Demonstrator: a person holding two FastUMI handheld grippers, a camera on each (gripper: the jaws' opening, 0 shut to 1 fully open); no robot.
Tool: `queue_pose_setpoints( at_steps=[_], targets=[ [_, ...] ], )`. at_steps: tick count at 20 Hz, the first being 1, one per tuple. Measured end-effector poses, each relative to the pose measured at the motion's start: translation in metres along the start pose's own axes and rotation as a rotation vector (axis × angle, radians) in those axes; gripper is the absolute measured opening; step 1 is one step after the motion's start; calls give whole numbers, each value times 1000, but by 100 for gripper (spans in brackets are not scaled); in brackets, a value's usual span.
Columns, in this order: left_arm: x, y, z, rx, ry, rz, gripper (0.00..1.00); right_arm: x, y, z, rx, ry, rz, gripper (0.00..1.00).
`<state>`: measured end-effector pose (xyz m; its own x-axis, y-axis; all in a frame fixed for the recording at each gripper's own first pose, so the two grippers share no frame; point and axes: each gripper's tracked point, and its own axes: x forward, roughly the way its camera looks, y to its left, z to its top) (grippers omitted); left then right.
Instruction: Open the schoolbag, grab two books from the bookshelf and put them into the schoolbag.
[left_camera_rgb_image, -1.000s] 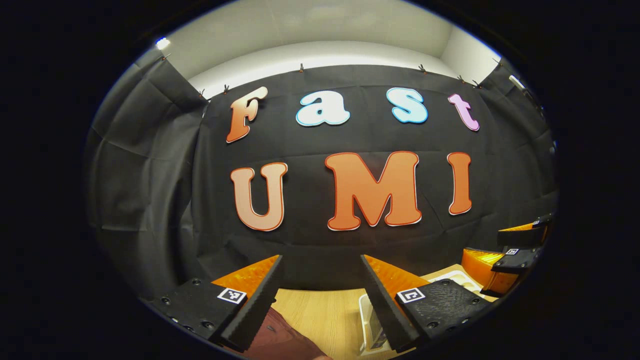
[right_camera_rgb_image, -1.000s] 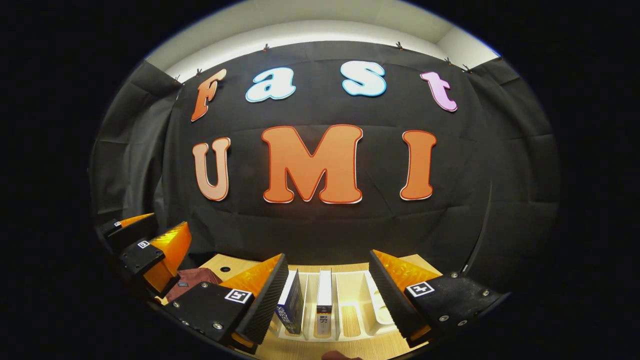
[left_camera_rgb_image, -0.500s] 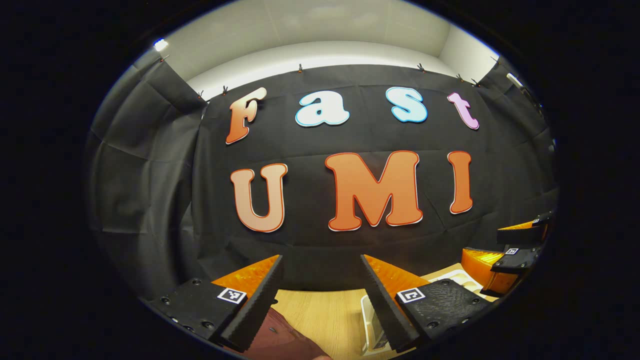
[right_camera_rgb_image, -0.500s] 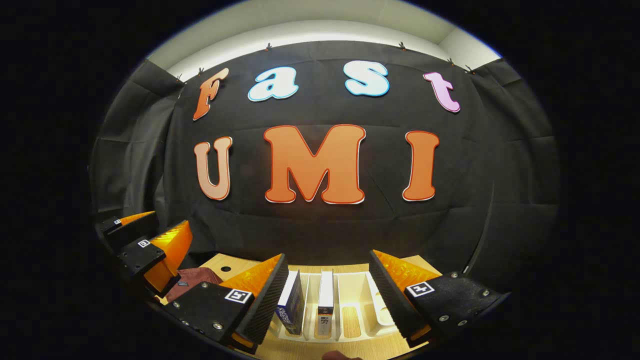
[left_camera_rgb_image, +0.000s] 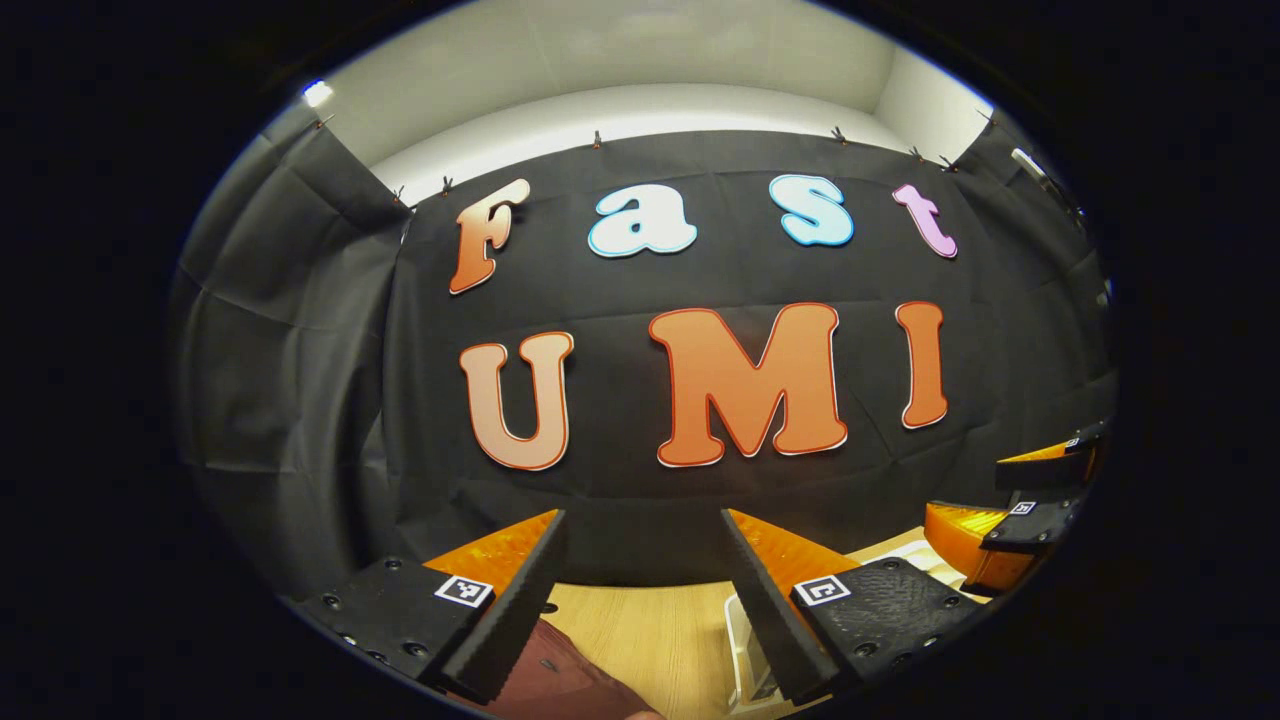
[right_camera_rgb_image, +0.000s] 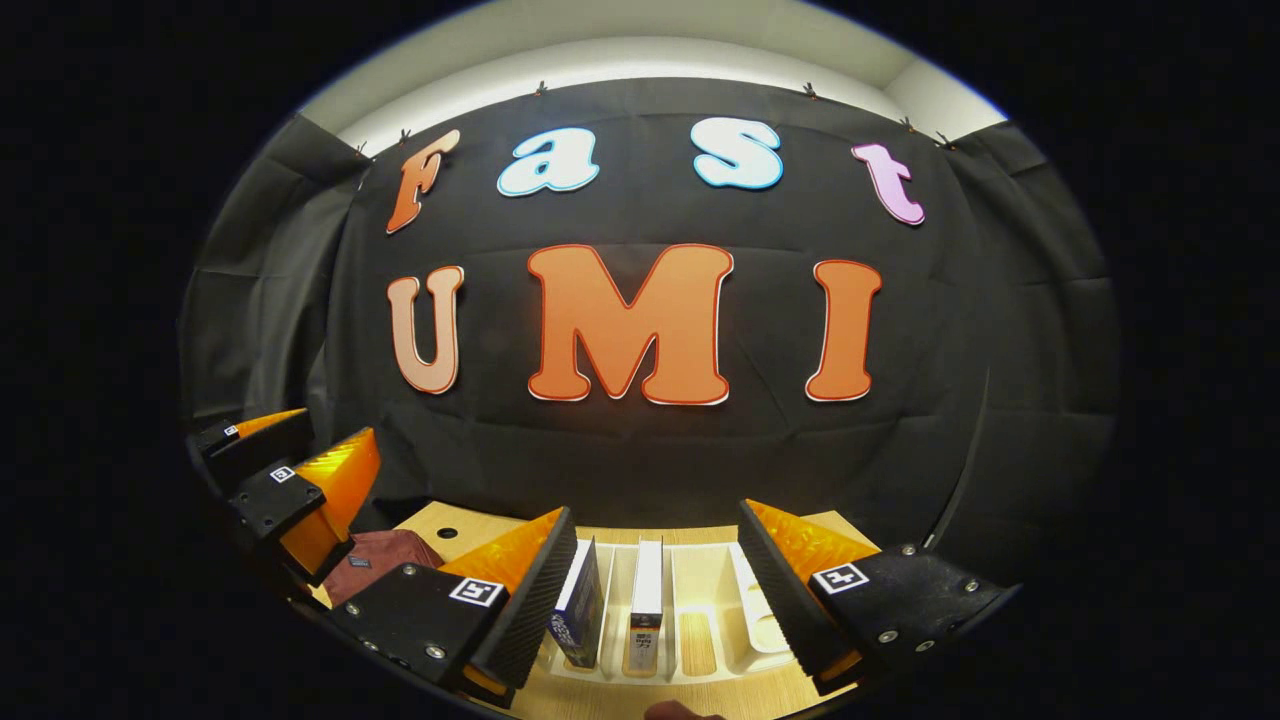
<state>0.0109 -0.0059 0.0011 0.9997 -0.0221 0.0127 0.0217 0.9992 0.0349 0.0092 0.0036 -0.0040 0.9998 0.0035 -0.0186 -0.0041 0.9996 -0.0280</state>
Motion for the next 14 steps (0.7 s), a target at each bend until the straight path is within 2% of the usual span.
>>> queue_pose_setpoints(
  at_steps=[6, 7, 8, 14],
  targets=[
    [1, 1, 6, -1, -28, 4, 93, 1, -2, 2, -9, -15, -14, 96],
    [1, 1, 6, -1, -31, 3, 96, 0, -3, 2, -8, -15, -16, 96],
    [2, 1, 6, -2, -34, 2, 93, 0, -3, 1, -7, -15, -18, 96],
    [3, -3, 3, -8, -25, -9, 93, 0, -7, -3, -4, -5, -29, 96]
  ],
)
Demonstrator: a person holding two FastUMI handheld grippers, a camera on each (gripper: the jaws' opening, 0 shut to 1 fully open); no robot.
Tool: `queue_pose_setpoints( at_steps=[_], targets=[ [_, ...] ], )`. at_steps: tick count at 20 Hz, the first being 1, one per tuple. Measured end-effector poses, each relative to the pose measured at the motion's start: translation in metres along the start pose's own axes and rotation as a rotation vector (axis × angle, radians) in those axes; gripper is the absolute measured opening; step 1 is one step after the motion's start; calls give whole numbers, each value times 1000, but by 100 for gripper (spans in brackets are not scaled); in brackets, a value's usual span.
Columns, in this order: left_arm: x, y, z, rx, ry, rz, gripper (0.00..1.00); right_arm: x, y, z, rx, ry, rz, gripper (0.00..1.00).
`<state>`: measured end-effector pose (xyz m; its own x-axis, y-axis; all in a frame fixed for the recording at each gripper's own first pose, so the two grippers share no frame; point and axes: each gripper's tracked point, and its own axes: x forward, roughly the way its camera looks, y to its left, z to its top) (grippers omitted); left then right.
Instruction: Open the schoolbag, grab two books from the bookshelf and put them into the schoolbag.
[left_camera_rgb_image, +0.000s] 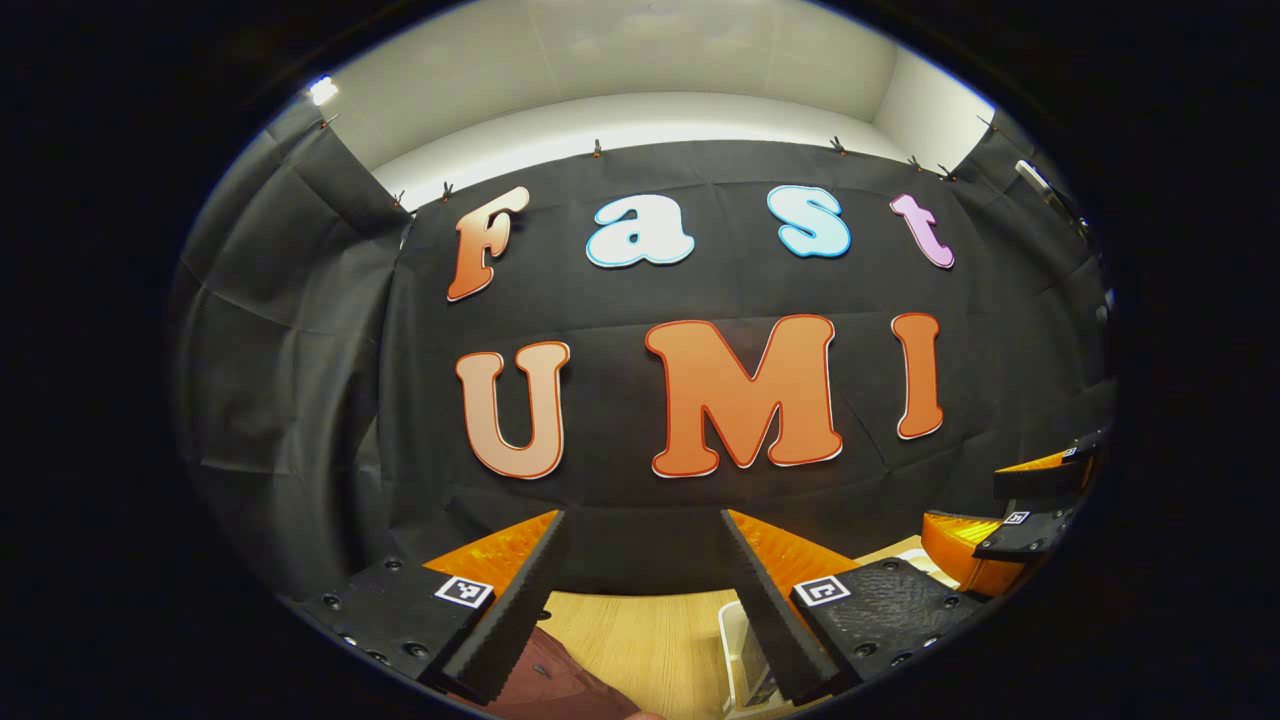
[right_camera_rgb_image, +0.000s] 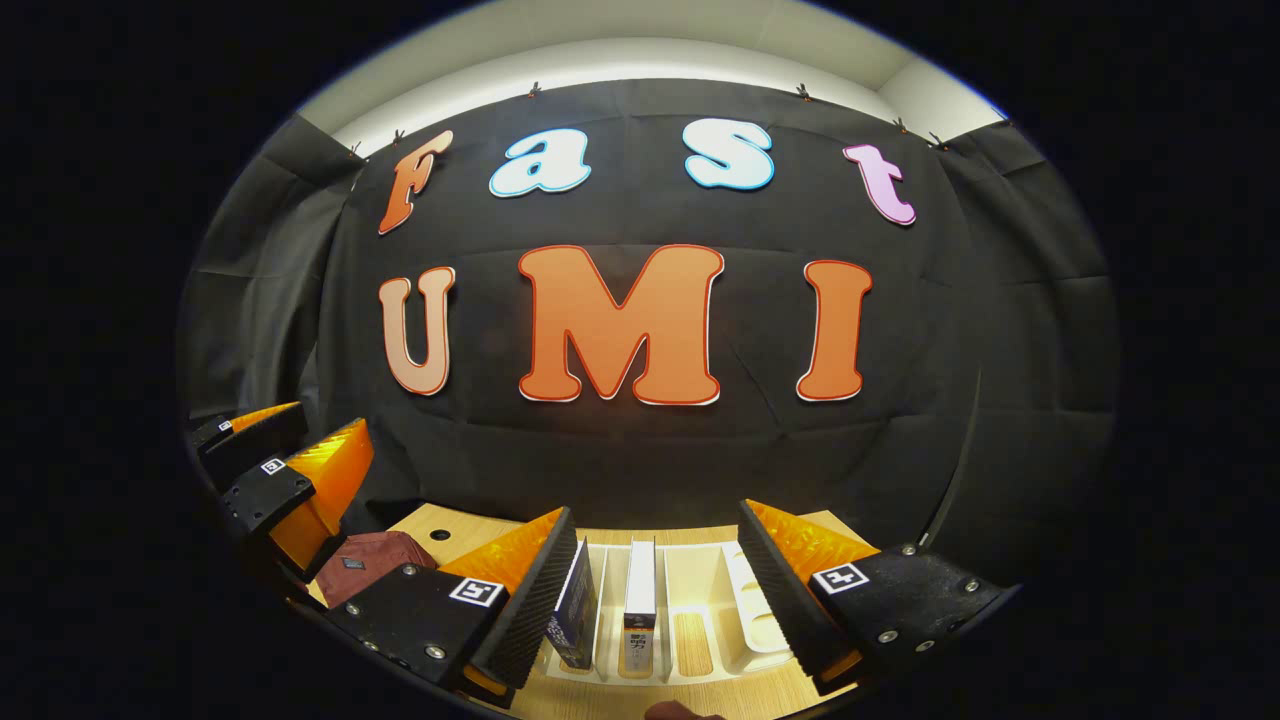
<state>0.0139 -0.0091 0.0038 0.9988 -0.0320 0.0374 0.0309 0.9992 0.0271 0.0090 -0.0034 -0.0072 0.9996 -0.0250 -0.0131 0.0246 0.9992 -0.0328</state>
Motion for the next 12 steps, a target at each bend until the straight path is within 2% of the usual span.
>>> queue_pose_setpoints(
  at_steps=[3, 5, 8, 12],
  targets=[
    [-1, 4, -1, 11, 4, 7, 95, 1, -2, -2, 6, 5, -3, 96],
    [-2, 6, -6, 26, 14, 9, 93, 2, -7, -4, 7, 9, -15, 96],
    [-3, 4, -35, 66, 78, 4, 95, 2, -14, -13, 7, 25, -32, 96],
    [-8, 0, -82, 151, 182, -24, 93, 3, -22, -25, 8, 54, -48, 96]
  ],
)
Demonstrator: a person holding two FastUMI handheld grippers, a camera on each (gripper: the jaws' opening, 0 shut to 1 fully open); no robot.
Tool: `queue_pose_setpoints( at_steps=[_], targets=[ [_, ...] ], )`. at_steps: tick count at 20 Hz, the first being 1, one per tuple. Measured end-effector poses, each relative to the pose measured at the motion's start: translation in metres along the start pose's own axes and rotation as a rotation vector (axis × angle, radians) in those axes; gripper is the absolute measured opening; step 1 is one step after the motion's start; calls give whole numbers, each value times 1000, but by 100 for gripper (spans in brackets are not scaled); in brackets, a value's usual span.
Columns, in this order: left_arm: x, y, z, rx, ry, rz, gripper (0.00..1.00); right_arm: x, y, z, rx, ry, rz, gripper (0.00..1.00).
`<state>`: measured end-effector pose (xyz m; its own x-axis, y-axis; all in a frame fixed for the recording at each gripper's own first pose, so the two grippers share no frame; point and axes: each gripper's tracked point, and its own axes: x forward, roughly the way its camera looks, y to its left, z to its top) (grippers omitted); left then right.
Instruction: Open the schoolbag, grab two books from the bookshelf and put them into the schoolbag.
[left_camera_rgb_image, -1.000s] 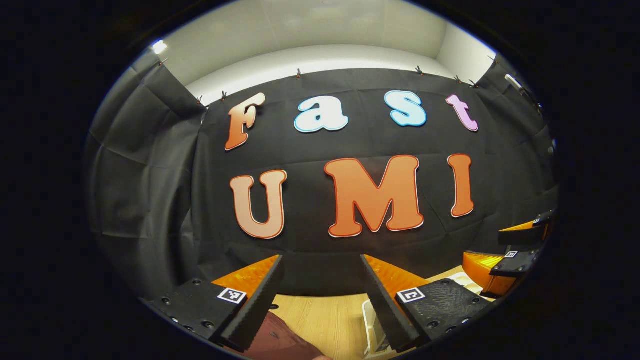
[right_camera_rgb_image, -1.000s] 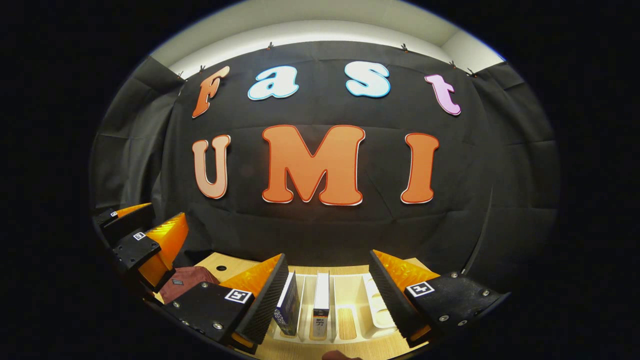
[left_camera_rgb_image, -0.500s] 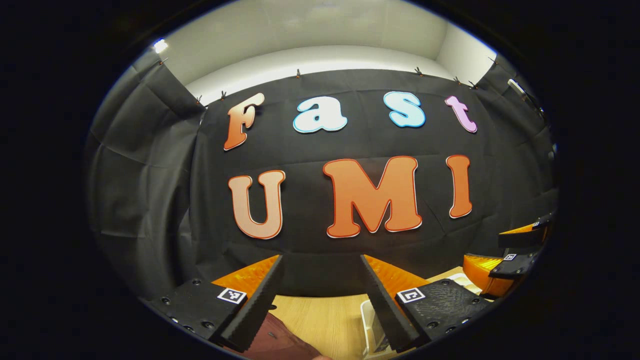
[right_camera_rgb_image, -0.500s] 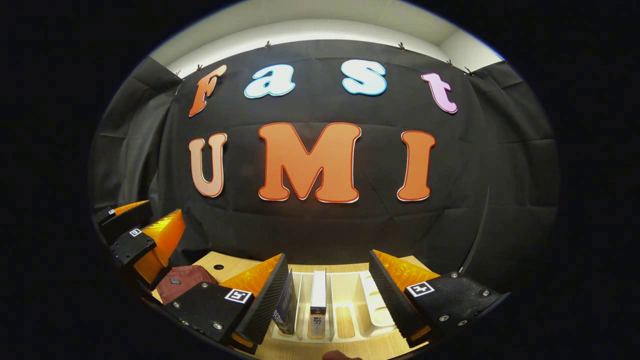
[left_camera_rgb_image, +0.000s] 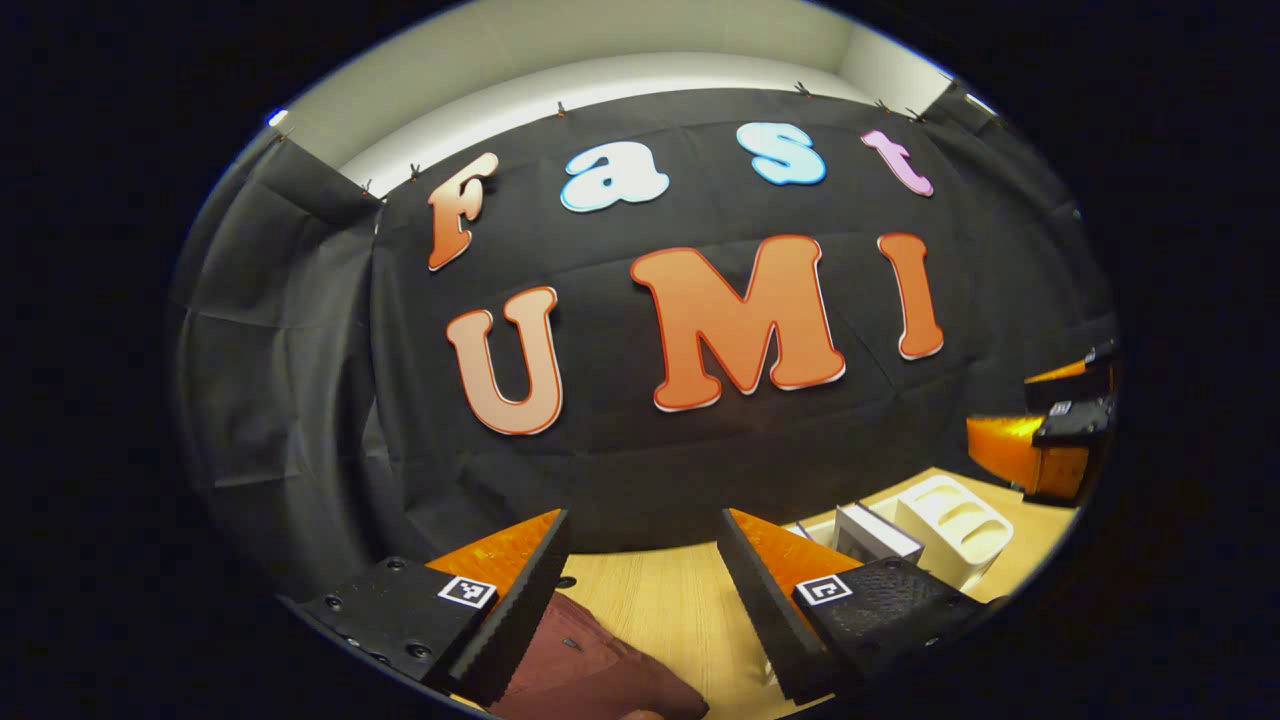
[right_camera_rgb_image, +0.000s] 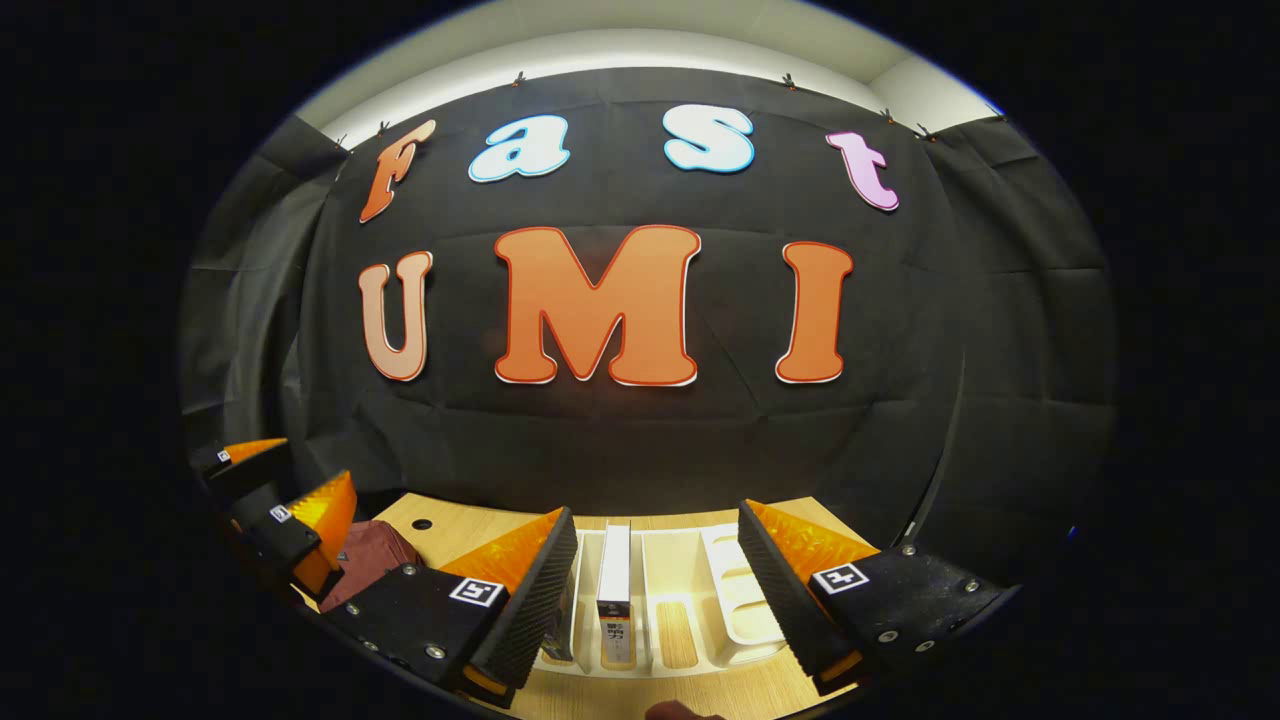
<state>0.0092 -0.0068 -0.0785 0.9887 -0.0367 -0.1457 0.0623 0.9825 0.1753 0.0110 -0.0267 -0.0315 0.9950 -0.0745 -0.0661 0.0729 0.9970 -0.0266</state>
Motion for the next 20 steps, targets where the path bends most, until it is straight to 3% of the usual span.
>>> queue_pose_setpoints(
  at_steps=[9, 15, 20],
  targets=[
    [-8, -23, -129, 297, 250, -83, 95, 3, -18, -26, -9, 52, -29, 96],
    [-45, -32, -222, 484, 468, -131, 95, 8, -31, -42, -29, 81, -39, 96],
    [-64, -34, -287, 567, 612, -165, 96, 11, -39, -55, -39, 104, -49, 96]
  ],
)
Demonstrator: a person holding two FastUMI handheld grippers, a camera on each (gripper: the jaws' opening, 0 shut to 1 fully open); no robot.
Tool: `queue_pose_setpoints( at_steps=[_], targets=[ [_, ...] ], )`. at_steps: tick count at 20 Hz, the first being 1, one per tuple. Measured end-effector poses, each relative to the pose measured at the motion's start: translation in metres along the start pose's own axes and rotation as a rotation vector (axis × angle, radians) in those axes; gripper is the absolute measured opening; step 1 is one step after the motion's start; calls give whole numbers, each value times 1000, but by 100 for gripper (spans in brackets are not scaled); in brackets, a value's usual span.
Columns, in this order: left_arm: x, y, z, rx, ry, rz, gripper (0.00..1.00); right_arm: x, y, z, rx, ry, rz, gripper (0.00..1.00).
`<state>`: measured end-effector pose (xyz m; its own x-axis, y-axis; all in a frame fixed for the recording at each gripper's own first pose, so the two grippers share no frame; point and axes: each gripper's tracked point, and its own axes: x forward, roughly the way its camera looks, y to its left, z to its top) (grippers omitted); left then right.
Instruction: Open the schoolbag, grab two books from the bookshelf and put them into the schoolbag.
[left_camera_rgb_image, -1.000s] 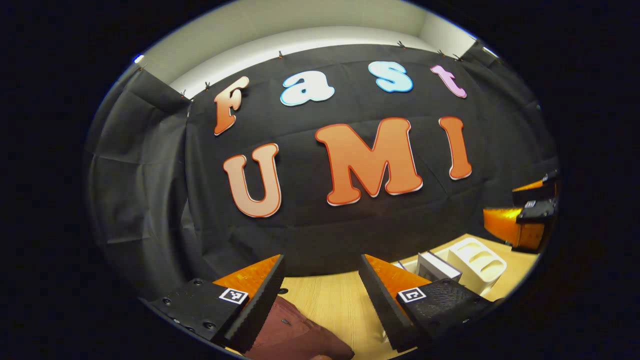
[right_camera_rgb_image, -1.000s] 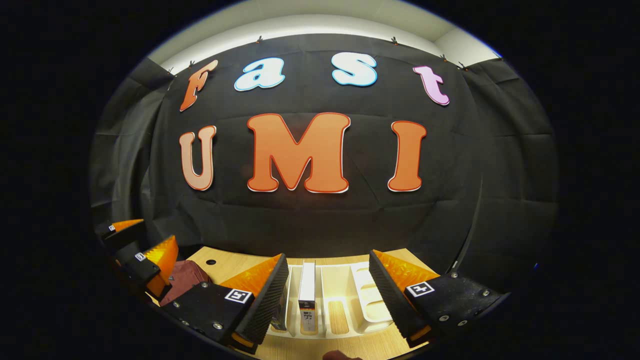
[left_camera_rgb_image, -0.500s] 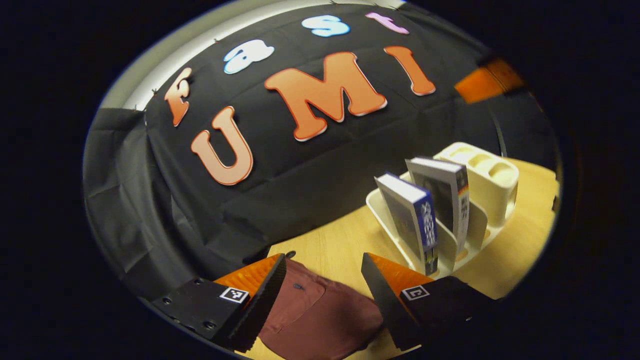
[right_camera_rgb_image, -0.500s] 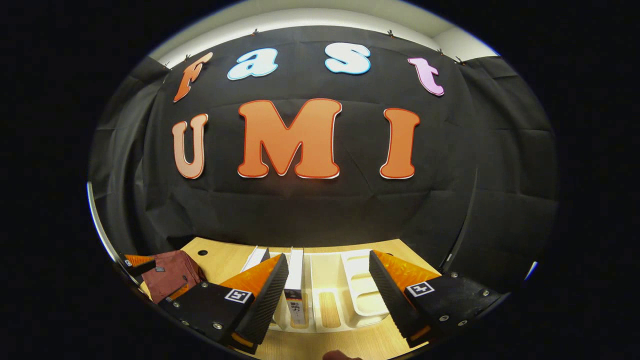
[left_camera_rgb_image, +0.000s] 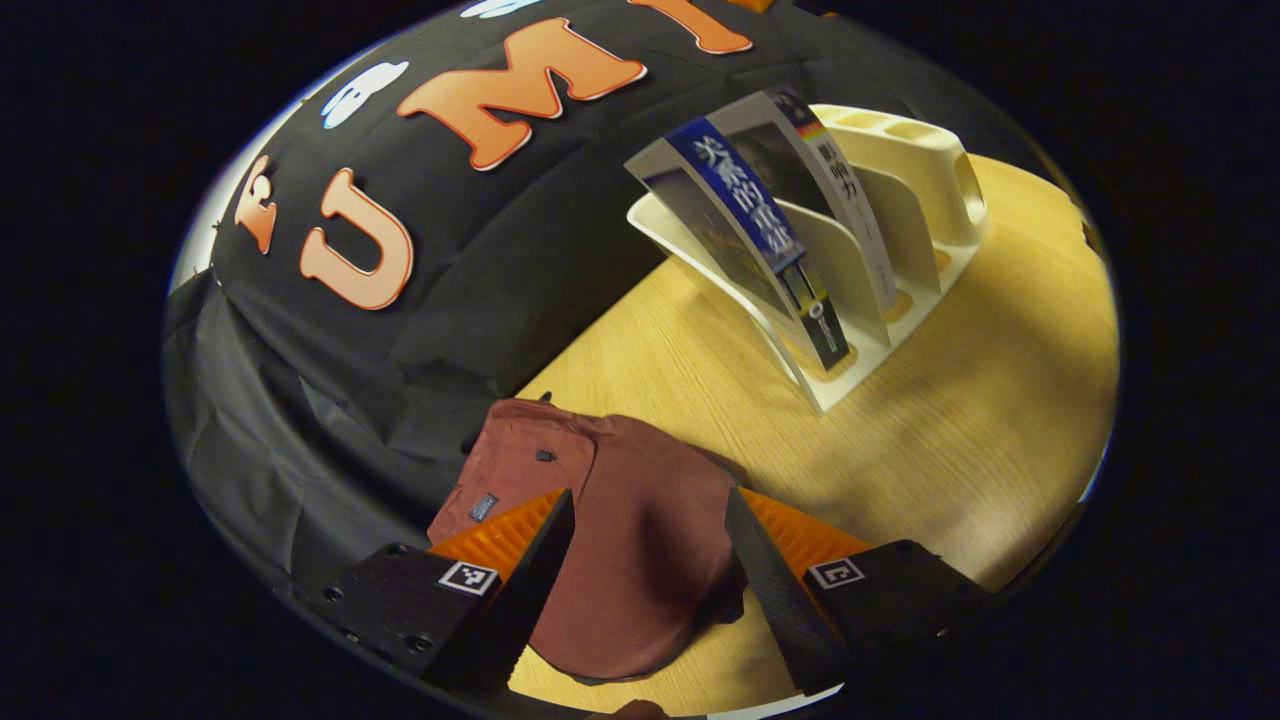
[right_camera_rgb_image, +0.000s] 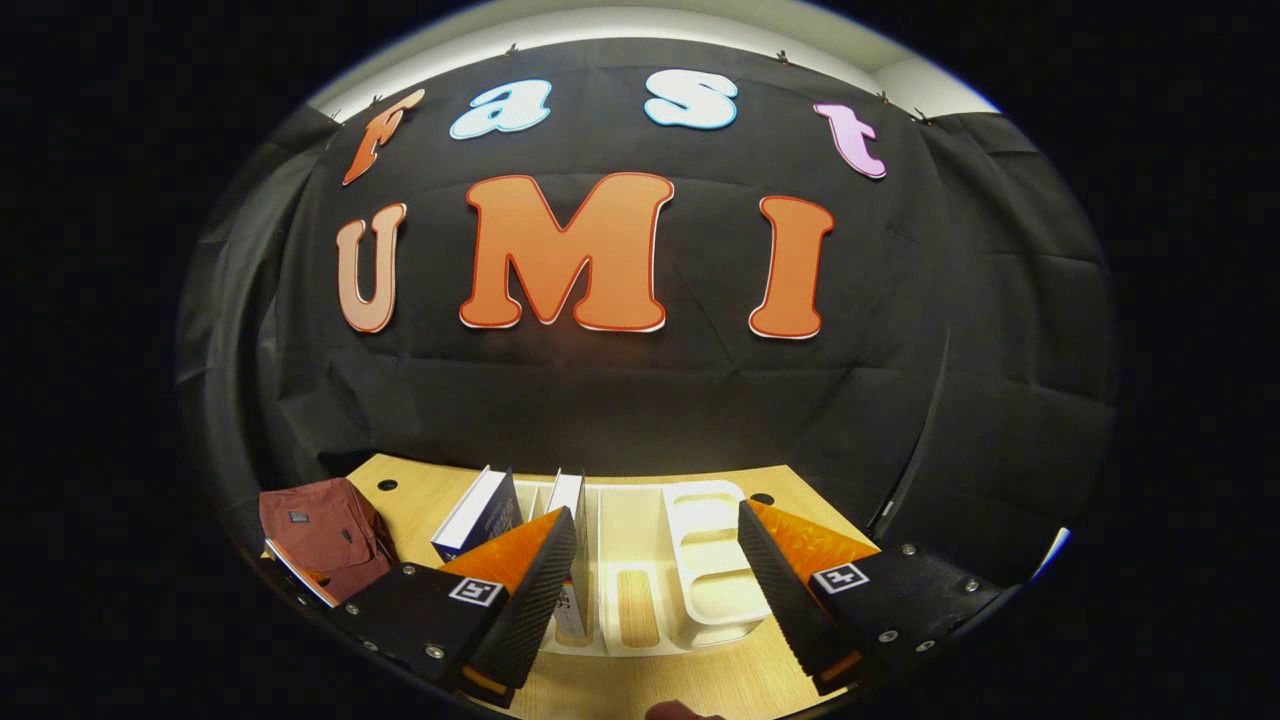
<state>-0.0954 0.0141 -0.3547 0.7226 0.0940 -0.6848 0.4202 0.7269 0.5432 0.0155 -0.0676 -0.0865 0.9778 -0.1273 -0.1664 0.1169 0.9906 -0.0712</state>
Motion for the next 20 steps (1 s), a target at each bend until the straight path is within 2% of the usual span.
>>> queue_pose_setpoints(
  at_steps=[4, 10, 12, 14, 15, 16, 19, 20],
  targets=[
    [12, -14, -22, 53, 66, -18, 97, 4, -3, -6, 4, 13, -4, 96],
    [32, -20, -65, 112, 182, 11, 96, 8, -4, -10, 5, 21, -10, 96],
    [37, -21, -64, 135, 178, 16, 96, 9, -2, -12, 8, 26, -8, 96],
    [35, -23, -61, 148, 189, 14, 91, 10, 1, -11, 7, 25, -2, 96],
    [31, -20, -60, 149, 187, 21, 82, 9, 0, -11, 6, 24, -3, 96],
    [30, -16, -57, 145, 189, 23, 56, 9, 1, -10, 6, 22, -4, 96],
    [25, -4, -53, 130, 198, 24, 45, 8, -1, -6, 8, 14, -10, 97],
    [25, 0, -52, 117, 201, 18, 37, 8, -1, -5, 8, 9, -11, 97]
  ],
)
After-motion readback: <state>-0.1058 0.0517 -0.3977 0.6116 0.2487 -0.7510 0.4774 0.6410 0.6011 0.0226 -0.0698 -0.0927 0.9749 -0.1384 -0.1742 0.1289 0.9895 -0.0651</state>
